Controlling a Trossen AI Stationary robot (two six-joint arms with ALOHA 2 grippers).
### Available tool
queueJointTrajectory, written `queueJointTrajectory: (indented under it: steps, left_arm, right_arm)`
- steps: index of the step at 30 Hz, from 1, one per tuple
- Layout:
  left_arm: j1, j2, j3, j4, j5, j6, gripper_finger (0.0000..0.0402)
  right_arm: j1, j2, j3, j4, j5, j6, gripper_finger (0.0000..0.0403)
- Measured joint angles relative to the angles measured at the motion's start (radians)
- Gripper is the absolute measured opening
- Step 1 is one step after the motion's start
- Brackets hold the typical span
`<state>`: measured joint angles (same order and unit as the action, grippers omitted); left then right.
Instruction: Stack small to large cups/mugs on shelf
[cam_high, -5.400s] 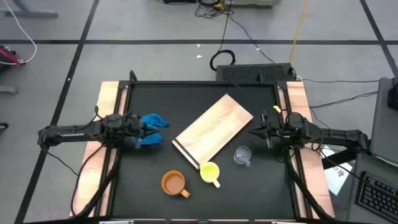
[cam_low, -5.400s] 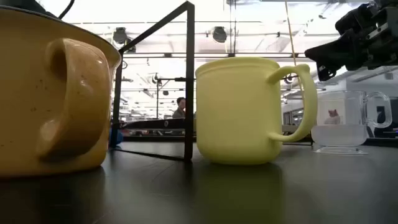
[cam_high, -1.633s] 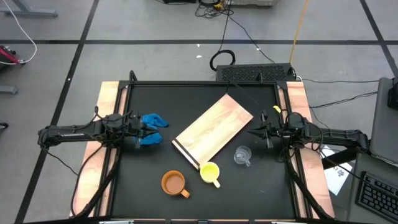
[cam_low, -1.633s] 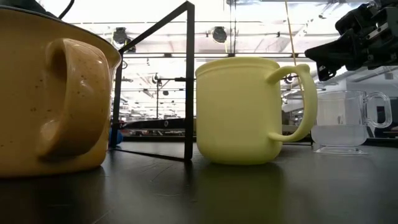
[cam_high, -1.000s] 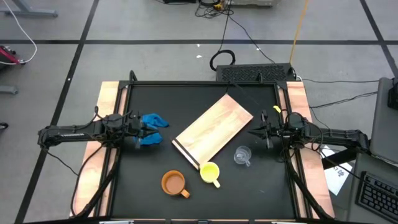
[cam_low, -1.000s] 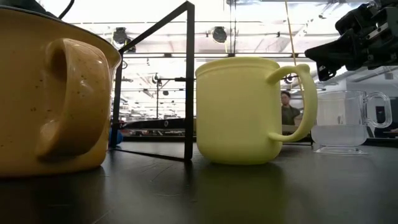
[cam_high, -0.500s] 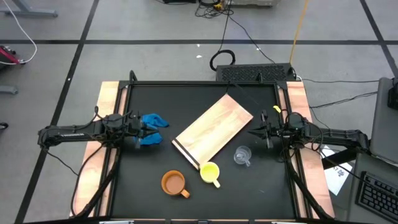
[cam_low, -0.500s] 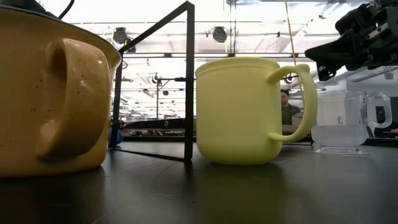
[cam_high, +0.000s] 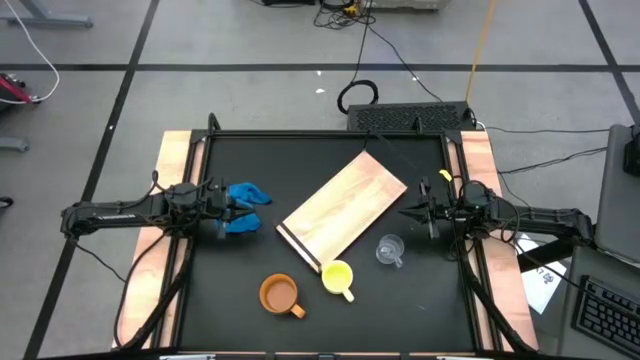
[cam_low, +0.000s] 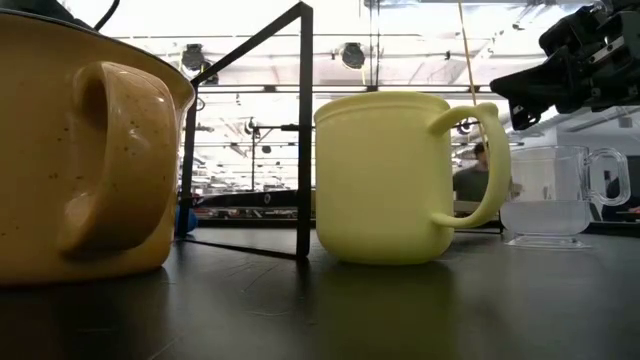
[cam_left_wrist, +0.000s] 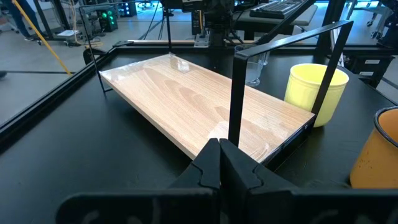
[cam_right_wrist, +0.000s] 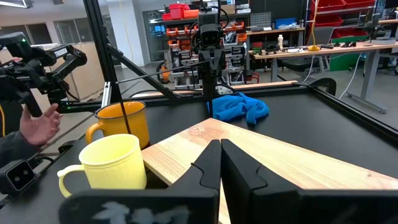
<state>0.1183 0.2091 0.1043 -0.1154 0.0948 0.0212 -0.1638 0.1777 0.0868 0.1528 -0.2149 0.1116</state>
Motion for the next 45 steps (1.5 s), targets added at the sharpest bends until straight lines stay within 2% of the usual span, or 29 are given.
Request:
queueJointTrajectory:
  steps: [20, 27, 34, 39, 45]
  left_arm:
    - [0.000, 0.000, 0.000, 0.068, 0.000, -0.001, 0.0003]
    - [0.000, 0.000, 0.000, 0.068, 0.000, -0.089, 0.0003]
    - [0.000, 0.000, 0.000, 0.068, 0.000, -0.108, 0.0003]
    - [0.000, 0.000, 0.000, 0.067, 0.000, -0.104, 0.0003]
    - [0.000, 0.000, 0.000, 0.067, 0.000, -0.104, 0.0003]
  right_arm:
    - [0.000, 0.000, 0.000, 0.000, 0.000, 0.000, 0.0000]
    - [0.000, 0.000, 0.000, 0.004, 0.000, -0.003, 0.0000]
    - [0.000, 0.000, 0.000, 0.173, -0.001, -0.005, 0.0003]
    - [0.006, 0.020, 0.033, 0.156, -0.031, -0.026, 0.0041]
    - [0.036, 0.113, 0.138, 0.091, -0.029, -0.033, 0.0140]
